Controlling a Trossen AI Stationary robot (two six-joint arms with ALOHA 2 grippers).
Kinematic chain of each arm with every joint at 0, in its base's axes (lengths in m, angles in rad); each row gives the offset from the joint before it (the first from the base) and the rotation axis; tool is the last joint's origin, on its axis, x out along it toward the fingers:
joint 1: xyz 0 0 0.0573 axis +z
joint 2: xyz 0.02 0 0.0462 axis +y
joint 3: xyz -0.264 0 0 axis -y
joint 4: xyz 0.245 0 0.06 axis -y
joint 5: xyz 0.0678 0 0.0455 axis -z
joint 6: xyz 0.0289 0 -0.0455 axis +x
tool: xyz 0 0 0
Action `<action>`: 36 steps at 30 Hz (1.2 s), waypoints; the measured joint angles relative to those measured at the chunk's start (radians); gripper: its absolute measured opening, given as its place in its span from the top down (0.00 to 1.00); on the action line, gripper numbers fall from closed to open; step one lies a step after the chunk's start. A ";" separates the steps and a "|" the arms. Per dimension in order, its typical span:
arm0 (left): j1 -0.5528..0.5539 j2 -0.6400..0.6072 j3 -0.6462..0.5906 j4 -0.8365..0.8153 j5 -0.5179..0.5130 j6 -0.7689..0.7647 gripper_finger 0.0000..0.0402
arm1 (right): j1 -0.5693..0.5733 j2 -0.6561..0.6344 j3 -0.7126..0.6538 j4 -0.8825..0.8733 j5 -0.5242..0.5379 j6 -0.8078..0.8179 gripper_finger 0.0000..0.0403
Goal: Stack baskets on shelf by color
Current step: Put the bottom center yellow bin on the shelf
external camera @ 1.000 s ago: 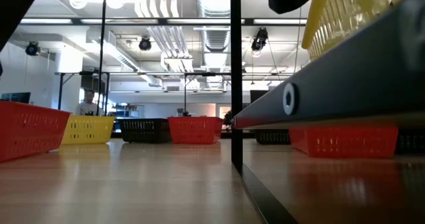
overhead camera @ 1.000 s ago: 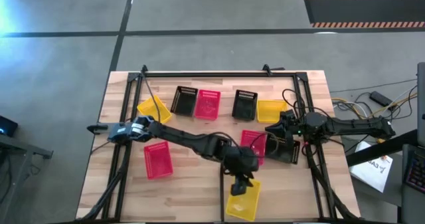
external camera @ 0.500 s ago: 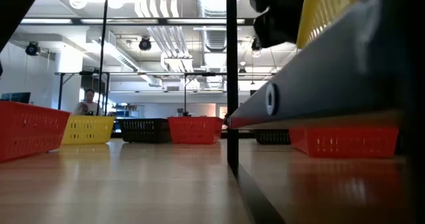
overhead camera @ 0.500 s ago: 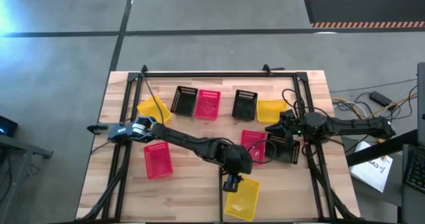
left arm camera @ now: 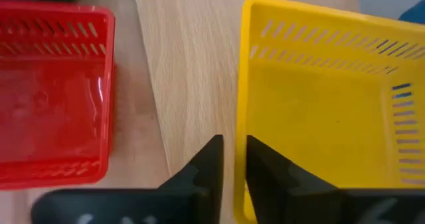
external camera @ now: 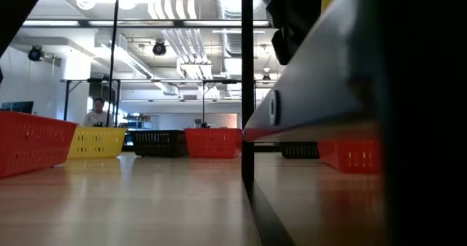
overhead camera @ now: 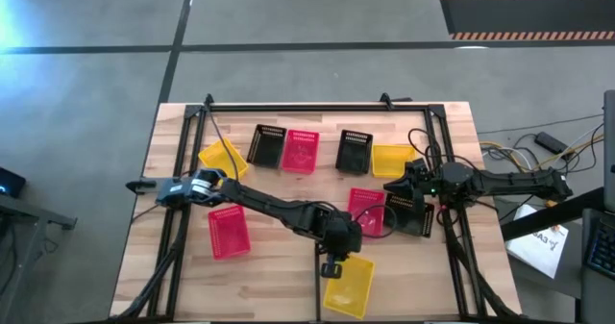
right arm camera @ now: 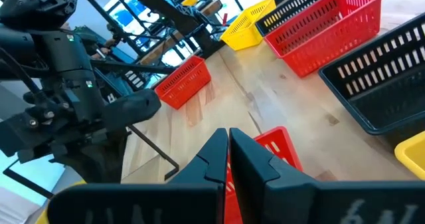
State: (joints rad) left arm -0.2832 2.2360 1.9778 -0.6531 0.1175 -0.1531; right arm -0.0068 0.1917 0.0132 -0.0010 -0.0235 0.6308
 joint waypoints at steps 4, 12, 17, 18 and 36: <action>0.000 0.000 0.000 -0.003 0.001 -0.077 0.99 | 0.000 0.000 0.000 0.000 0.000 0.000 0.98; 0.000 -0.015 0.000 -0.027 -0.002 -0.196 0.99 | 0.000 0.000 0.000 0.000 0.001 -0.003 0.98; 0.000 -0.045 0.001 -0.091 -0.035 -0.268 0.99 | 0.000 0.002 0.000 -0.001 0.007 -0.004 0.98; 0.000 -0.048 0.001 -0.094 -0.045 -0.268 0.99 | 0.000 0.002 0.000 -0.001 0.008 -0.005 0.98; 0.000 -0.062 -0.019 -0.133 -0.046 -0.288 0.98 | 0.000 0.014 0.000 -0.001 0.023 -0.014 0.98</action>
State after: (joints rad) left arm -0.2829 2.1738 1.9591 -0.7856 0.0719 -0.4416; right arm -0.0071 0.2058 0.0132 -0.0021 -0.0002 0.6167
